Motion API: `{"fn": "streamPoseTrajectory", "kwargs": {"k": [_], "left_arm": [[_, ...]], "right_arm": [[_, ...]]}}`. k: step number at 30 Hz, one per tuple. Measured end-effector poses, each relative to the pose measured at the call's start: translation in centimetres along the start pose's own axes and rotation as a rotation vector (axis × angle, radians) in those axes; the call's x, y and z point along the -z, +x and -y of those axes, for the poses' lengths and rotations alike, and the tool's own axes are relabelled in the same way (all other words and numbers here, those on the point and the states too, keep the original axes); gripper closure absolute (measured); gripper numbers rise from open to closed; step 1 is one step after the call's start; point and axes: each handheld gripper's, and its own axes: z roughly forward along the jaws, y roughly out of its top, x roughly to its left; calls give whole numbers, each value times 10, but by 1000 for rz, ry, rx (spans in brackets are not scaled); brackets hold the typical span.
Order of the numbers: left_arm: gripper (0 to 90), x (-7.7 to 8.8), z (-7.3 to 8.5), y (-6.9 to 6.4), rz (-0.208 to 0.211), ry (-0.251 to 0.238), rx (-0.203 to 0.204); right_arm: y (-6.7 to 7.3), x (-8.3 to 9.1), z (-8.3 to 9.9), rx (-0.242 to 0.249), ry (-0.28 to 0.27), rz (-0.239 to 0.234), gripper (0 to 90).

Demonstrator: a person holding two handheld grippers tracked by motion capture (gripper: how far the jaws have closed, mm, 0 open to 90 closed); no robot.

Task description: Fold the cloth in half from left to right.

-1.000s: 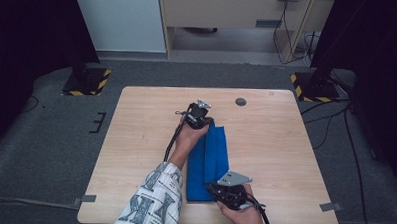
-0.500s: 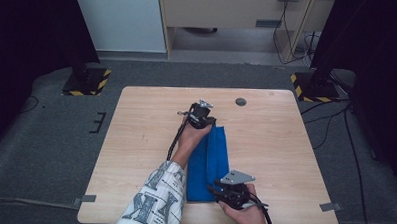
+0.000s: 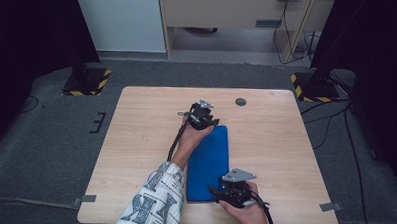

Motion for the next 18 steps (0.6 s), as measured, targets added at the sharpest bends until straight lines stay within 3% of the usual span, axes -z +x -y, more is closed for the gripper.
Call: {"fn": "streamPoseTrajectory", "kwargs": {"k": [4, 8, 12, 18], "left_arm": [[574, 2, 1, 0, 5, 2, 2], [503, 5, 3, 0, 0, 3, 1], [411, 10, 6, 1, 3, -5, 10], [284, 17, 11, 1, 20, -2, 14]], "right_arm": [[-1, 1, -1, 0, -2, -3, 301], [-5, -3, 2, 20, 19, 34, 132], [-9, 0, 2, 27, -3, 53, 72], [-18, 3, 2, 29, -15, 77, 67]]}}
